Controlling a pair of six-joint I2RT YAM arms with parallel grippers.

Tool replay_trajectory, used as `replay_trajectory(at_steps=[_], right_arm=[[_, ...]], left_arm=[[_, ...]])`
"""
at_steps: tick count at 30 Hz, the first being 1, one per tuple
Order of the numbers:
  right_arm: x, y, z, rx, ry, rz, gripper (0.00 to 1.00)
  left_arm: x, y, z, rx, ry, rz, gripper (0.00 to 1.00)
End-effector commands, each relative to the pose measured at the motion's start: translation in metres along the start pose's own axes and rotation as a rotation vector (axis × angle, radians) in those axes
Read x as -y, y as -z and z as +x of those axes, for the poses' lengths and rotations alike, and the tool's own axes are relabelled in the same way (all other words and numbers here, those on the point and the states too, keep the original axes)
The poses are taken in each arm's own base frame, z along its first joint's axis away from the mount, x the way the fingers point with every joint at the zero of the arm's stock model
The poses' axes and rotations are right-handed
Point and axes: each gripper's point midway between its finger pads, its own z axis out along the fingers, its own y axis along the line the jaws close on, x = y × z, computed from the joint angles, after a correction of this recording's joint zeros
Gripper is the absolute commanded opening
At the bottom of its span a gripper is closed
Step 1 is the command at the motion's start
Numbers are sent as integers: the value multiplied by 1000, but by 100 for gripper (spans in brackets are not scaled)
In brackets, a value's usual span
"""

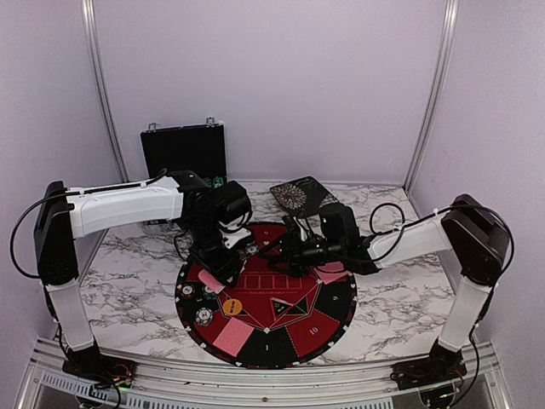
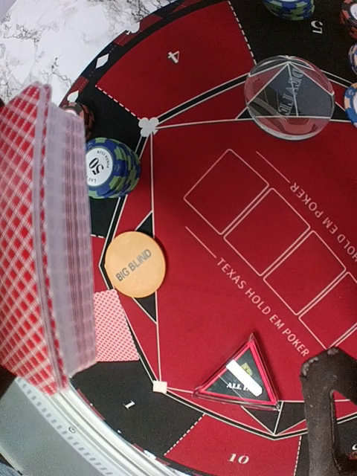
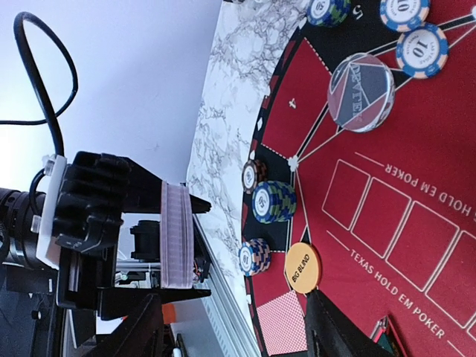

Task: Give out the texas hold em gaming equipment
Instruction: Pick up the poker card from the face-down deck piles.

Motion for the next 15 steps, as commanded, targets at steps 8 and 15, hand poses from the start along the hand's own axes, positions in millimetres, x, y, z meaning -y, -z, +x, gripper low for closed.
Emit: replay_trajectory(at_steps=[8, 15], right_arm=[[-30, -11, -9, -40, 27, -95, 62], [-37, -24, -1, -73, 27, -118, 61]], left_arm=[[20, 5, -8, 9, -53, 23, 32], [24, 5, -9, 9, -66, 23, 32]])
